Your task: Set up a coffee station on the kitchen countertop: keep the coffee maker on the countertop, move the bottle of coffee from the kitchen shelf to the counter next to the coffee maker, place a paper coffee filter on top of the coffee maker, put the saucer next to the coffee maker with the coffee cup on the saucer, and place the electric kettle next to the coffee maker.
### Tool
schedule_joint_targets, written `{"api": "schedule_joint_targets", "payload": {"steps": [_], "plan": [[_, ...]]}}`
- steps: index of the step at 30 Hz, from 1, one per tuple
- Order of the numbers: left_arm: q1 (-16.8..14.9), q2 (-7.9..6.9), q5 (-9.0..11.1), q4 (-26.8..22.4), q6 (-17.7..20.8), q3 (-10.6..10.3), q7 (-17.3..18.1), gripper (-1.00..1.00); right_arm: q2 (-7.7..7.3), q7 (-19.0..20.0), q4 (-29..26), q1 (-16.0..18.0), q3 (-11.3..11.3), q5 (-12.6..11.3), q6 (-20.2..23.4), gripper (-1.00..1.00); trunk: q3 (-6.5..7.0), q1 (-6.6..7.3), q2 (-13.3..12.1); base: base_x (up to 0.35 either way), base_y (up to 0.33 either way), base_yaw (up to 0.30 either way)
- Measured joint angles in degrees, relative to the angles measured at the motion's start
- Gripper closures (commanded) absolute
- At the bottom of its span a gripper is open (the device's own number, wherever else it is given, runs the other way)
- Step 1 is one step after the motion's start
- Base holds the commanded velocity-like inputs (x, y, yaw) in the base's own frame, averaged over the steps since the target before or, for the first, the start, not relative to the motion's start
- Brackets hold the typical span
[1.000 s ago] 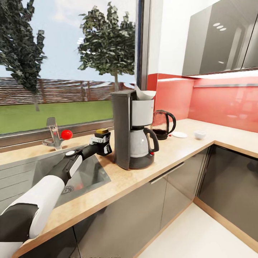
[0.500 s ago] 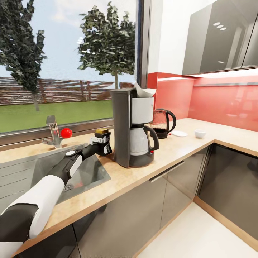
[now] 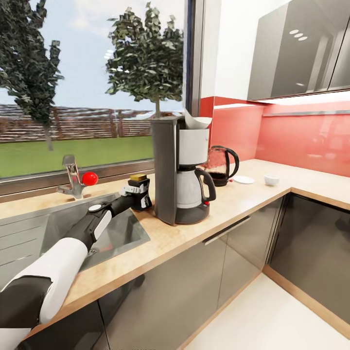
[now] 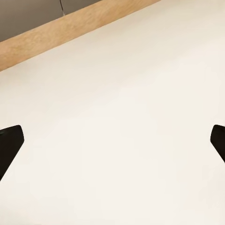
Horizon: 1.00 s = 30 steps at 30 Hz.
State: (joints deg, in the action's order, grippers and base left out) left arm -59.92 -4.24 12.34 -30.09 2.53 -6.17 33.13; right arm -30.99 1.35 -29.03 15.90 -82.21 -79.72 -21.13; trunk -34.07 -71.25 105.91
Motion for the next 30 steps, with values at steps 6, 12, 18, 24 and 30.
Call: {"api": "schedule_joint_targets", "payload": {"steps": [6, 12, 18, 24, 30], "plan": [[0.0, 0.0, -0.1, 0.0, 0.0, 0.0, 0.0, 1.0, 0.0, 0.0, 0.0, 0.0, 0.0, 0.0, 0.0, -1.0, 0.0, 0.0, 0.0, 0.0, 0.0, 0.0], [0.0, 0.0, -0.3, 0.0, -0.1, -0.1, 0.0, 1.0, 0.0, 0.0, 0.0, 0.0, 0.0, 0.0, 0.0, -1.0, -0.54, -0.66, 1.2, 0.0, 0.0, 0.0], [0.0, 0.0, -0.3, 0.0, -0.1, -0.1, 0.0, 1.0, 0.0, 0.0, 0.0, 0.0, 0.0, 0.0, 0.0, -1.0, -0.54, -0.66, 1.2, 0.0, 0.0, 0.0], [0.0, -0.01, -0.3, 0.0, -0.1, -0.1, 0.0, 1.0, 0.0, 0.0, 0.0, 0.0, 0.0, 0.0, 0.0, -1.0, -0.54, -0.66, 1.2, 0.0, 0.0, 0.0], [0.0, -0.02, -0.3, 0.0, -0.1, -0.1, 0.1, 1.0, 0.0, 0.0, 0.0, 0.0, 0.0, 0.0, 0.0, -1.0, -0.54, -0.66, 1.2, 0.0, 0.0, 0.0]]}}
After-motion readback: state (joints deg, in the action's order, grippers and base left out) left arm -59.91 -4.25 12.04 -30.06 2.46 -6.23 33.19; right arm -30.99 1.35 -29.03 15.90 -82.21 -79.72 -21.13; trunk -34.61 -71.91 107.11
